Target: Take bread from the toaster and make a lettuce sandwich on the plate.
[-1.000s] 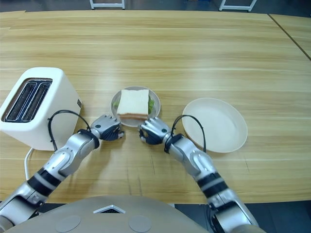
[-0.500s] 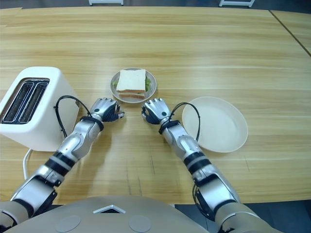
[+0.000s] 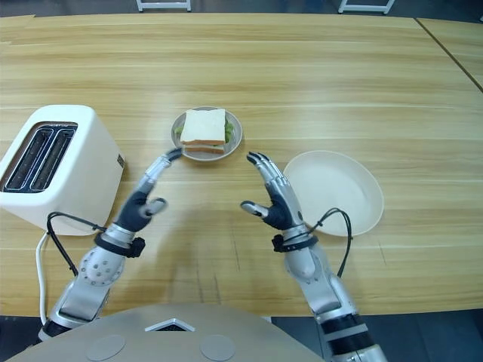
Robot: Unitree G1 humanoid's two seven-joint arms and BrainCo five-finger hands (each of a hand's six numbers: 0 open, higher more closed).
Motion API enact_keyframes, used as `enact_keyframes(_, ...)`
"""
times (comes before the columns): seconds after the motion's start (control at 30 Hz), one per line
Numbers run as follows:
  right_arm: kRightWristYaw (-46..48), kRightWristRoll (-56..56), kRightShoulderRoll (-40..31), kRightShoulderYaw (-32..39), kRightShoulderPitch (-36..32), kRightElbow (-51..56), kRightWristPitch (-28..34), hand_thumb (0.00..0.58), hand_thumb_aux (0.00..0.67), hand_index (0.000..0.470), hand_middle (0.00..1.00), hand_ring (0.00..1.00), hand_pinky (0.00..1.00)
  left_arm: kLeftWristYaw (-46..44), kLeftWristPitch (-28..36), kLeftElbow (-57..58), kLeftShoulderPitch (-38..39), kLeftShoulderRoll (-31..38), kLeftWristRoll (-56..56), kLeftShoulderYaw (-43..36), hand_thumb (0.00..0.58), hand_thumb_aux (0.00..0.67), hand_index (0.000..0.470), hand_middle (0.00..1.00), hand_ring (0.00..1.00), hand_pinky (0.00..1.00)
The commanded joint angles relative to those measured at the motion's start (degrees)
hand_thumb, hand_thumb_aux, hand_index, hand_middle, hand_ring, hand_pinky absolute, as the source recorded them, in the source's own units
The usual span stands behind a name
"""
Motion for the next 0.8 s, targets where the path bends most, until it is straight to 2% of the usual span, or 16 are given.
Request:
enact_keyframes(0.03,3.48,5.68,3.3,1.08,1.59,-0.85,-3.05,0.0,0.0,0.0,0.0,0.0,0.0,-0.49,-3.61,0.14,1.15,-1.38,-1.98,1.45,0.0,0.0,0.0,0.0,0.0,0.0)
enact_keyframes(0.17,5.04,9.16,6.98,0.3,2.09,-2.36,-2.97,0.0,0.0,0.0,0.0,0.0,0.0,-1.45,-4.7,-0.81,0.85,-2.54,-2.21,1.77,0.0,0.0,0.0,0.0,0.0,0.0)
enact_keyframes(0.43,13.8,17.64,7.55,0.66,3.03,-7.46,-3.3,0.0,0.0,0.0,0.0,0.0,0.0,-2.08,-5.33,-1.71,1.01,-4.66,-1.92,2.78,0.0,0.0,0.0,0.0,0.0,0.0)
enact_keyframes(0.8,18.06,19.38,9.7,-0.63,4.3,-8.96,-1.69,0.0,0.0,0.0,0.0,0.0,0.0,-1.96,-4.58,-2.67,2.75,-7.78,-1.76,2.68,0.0,0.0,0.0,0.0,0.0,0.0)
